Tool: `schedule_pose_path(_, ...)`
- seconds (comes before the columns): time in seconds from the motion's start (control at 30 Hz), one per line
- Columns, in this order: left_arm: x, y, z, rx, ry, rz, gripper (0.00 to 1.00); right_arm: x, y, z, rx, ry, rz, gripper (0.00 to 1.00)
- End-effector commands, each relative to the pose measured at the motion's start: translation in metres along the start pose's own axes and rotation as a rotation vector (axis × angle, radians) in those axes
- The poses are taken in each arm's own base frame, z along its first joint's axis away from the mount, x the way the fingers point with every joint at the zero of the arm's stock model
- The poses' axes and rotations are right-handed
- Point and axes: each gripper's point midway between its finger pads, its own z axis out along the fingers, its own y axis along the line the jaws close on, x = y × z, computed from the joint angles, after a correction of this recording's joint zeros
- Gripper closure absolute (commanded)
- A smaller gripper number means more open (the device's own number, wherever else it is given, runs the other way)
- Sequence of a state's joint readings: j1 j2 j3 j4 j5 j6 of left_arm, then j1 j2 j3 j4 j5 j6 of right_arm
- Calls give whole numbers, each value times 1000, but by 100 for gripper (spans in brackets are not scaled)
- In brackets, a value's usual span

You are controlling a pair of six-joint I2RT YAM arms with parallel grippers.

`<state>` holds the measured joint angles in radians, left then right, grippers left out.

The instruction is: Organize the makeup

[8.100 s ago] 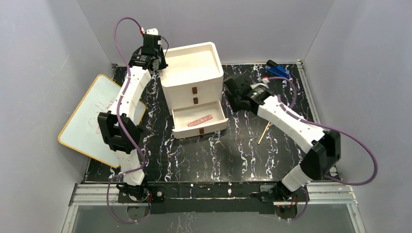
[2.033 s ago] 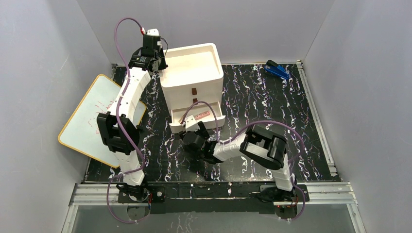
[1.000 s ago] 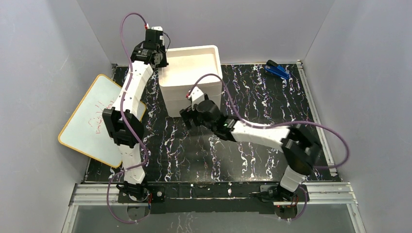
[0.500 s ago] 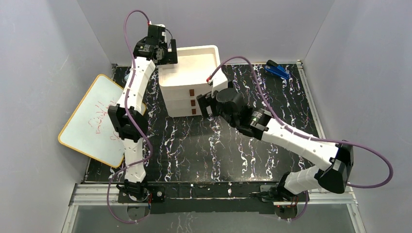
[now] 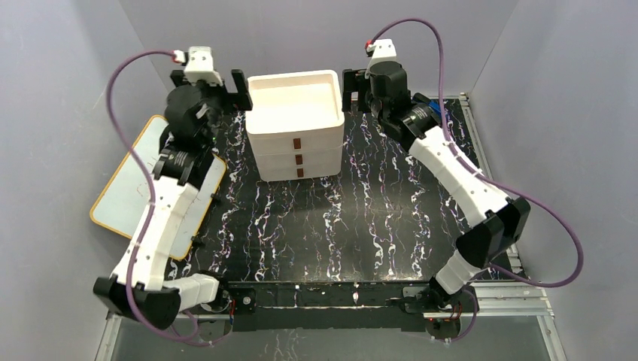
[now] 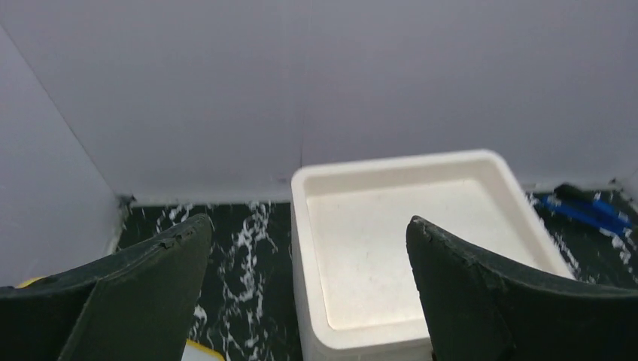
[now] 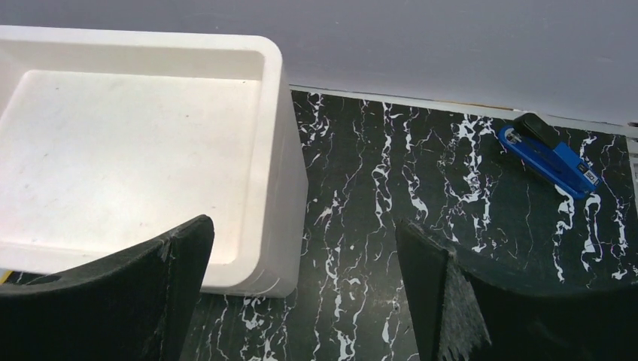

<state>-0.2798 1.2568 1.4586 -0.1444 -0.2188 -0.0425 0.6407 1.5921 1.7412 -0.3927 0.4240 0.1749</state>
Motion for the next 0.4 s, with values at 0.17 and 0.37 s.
schedule_pose_path(0.17,-52,5,-10,-3,-247,69,2,-24,-9,10,-37,-16,23,1)
schedule_pose_path(0.37,-54,1,-6,13,-248,67,1,-24,-15,11,-50,-33,25,1)
